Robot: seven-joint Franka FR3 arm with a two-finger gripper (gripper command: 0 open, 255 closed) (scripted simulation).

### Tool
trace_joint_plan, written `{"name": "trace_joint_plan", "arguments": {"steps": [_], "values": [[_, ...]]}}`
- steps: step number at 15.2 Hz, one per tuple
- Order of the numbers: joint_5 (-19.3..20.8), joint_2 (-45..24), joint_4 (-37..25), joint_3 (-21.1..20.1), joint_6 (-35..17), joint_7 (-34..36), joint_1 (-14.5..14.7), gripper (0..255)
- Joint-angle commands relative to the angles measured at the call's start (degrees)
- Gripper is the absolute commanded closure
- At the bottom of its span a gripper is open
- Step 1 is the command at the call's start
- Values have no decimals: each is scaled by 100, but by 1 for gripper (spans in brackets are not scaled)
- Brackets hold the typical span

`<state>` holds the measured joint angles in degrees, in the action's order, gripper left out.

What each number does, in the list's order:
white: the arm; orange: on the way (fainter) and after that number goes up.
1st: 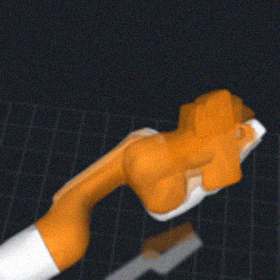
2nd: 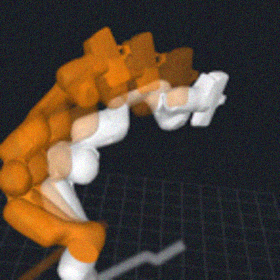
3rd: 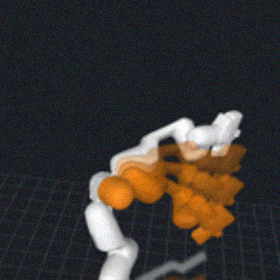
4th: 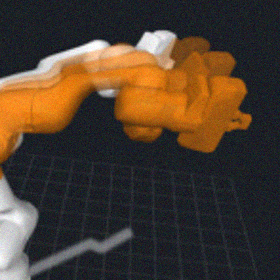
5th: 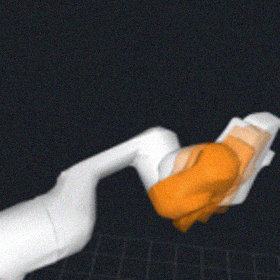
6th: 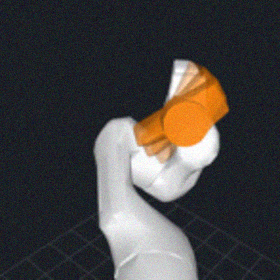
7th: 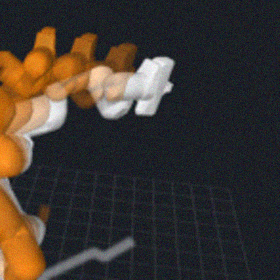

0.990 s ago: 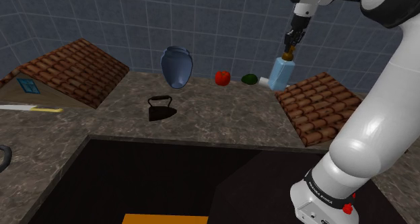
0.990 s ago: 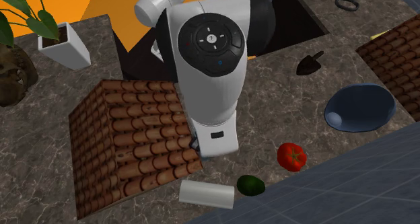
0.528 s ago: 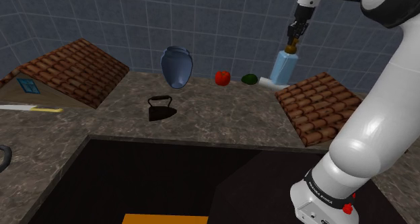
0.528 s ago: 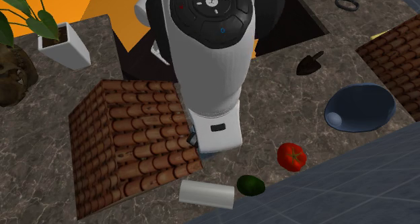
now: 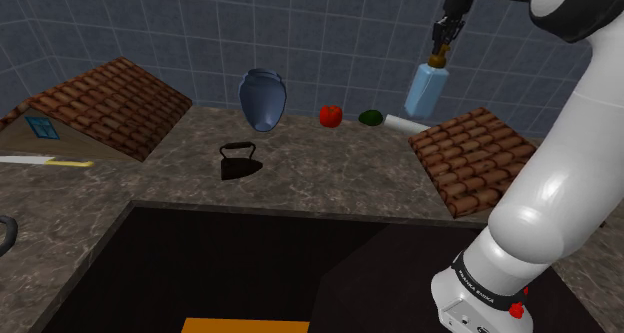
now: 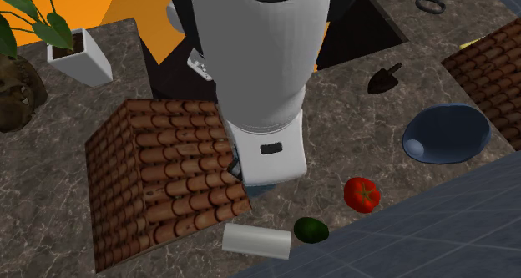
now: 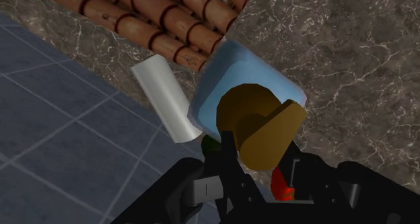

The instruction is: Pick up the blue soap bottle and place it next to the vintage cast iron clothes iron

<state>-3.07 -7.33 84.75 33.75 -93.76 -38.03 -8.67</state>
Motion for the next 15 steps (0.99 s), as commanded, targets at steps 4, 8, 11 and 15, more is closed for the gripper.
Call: {"name": "trace_joint_plan", "arguments": {"steps": [4,8,11,15], "values": [[202,299,197,-186,54,485,309,255],[409,626,539,-473,1,1120,661,255],[507,790,711,-697,-13,1576,890,255],[577,908,837,-996,-10,2157,1168,255]]}}
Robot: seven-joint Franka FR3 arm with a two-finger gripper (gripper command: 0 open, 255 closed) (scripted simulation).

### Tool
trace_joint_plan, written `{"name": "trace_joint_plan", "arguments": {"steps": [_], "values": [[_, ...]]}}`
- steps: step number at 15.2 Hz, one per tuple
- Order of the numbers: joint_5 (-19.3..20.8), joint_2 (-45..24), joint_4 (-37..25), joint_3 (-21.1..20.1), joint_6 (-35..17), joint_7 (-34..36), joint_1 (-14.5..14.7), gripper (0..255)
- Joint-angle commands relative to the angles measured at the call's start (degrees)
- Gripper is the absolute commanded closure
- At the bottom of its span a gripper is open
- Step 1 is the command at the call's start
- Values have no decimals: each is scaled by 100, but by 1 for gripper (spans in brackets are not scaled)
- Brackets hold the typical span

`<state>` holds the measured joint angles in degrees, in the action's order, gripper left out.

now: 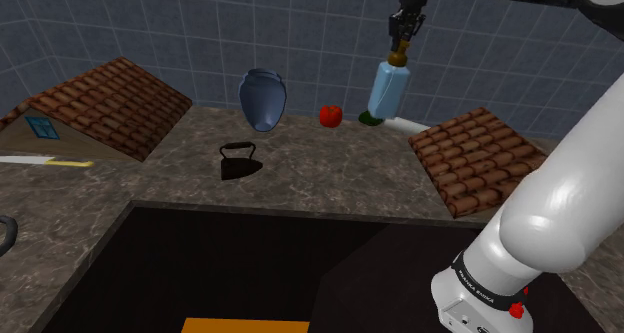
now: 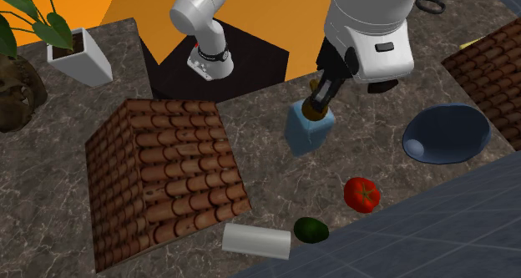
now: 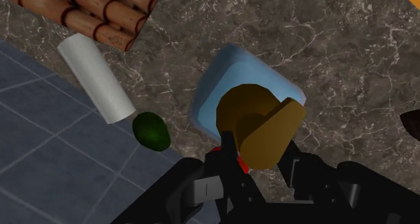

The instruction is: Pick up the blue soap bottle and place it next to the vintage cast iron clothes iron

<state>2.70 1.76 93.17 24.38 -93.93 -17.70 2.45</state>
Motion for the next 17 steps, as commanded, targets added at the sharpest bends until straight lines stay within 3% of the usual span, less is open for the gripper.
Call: {"name": "trace_joint_plan", "arguments": {"steps": [1,9,17], "values": [[9,12,8,-133,11,265,123,255],[-8,-118,-144,-681,87,1323,636,255],[-100,-634,-781,-1149,265,2276,1123,255]]}}
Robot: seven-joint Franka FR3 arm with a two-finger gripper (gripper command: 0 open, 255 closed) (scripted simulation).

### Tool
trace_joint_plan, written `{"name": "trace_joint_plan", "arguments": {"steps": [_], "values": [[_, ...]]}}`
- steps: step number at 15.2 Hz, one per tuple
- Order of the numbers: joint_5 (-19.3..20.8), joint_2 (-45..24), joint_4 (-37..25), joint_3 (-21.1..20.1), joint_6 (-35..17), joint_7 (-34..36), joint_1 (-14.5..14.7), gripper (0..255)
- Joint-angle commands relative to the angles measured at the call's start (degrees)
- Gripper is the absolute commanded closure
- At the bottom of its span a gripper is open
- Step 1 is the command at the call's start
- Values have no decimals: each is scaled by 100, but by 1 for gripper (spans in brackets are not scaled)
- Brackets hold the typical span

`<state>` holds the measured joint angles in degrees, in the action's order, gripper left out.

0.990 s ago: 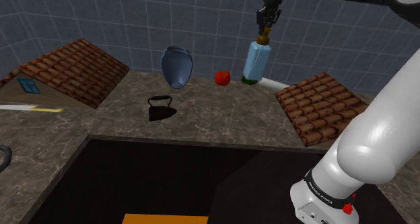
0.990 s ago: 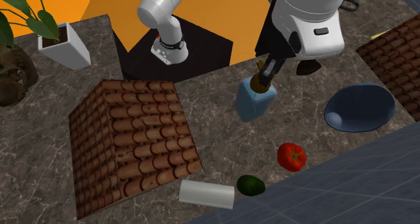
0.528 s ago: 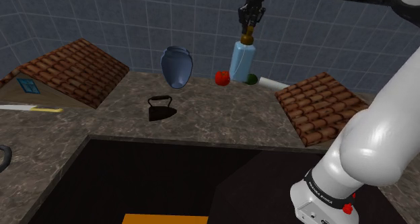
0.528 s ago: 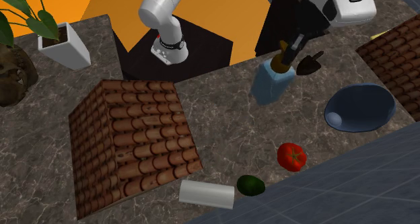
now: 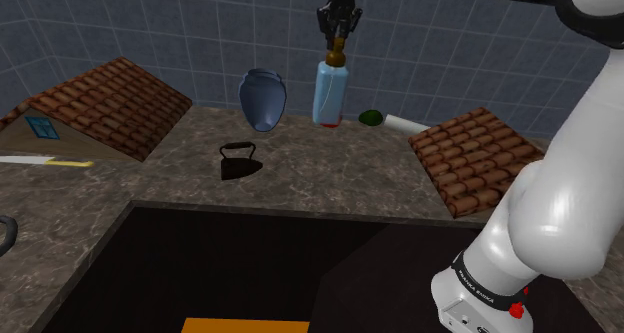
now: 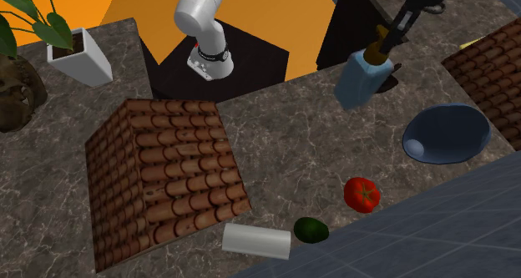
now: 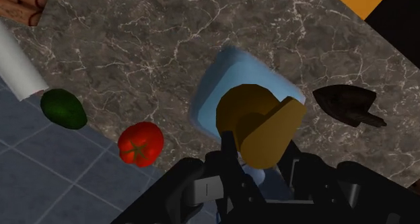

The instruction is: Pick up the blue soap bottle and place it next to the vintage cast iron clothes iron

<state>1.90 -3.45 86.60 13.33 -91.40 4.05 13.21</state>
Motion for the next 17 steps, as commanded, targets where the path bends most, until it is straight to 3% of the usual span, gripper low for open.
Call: {"name": "trace_joint_plan", "arguments": {"steps": [1,10,17], "values": [[-33,-205,-242,-97,45,213,106,255],[-140,-1342,-1813,-490,530,1138,612,255],[-108,-1127,-953,-496,-116,1176,647,255]]}}
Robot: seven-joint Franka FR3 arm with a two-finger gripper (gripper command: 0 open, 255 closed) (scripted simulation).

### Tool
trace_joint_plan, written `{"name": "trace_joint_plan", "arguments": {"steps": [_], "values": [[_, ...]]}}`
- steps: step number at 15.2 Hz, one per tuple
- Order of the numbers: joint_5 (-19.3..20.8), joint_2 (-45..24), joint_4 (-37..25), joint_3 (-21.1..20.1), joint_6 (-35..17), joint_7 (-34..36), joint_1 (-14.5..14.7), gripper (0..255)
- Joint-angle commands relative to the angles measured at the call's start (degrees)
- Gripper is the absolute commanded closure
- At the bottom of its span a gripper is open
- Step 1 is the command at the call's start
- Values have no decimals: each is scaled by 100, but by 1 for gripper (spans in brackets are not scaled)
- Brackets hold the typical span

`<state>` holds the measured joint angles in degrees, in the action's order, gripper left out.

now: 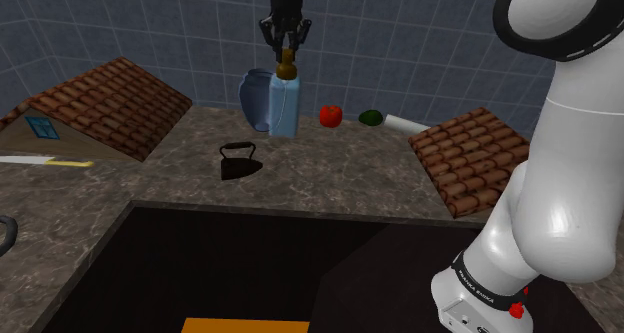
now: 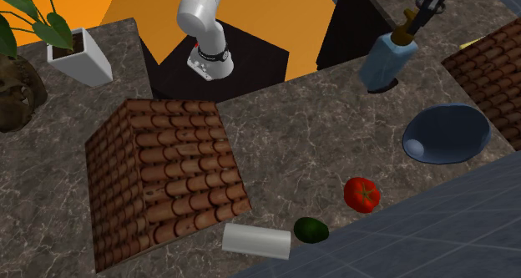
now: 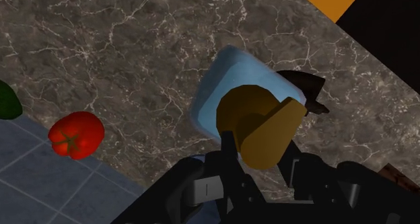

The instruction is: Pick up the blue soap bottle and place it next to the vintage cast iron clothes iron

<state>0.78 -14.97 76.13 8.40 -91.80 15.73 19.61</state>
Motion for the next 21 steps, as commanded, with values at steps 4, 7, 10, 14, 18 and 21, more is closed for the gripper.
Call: {"name": "trace_joint_plan", "arguments": {"steps": [4,7,10,14,18,21], "values": [[15,96,506,-5,-417,26,17,255],[21,131,786,-7,-662,38,24,255],[25,150,1044,-9,-901,48,28,255],[28,155,1359,-11,-1211,60,32,255],[28,138,1643,-14,-1512,71,34,255],[26,111,1838,-15,-1733,77,35,255]]}}
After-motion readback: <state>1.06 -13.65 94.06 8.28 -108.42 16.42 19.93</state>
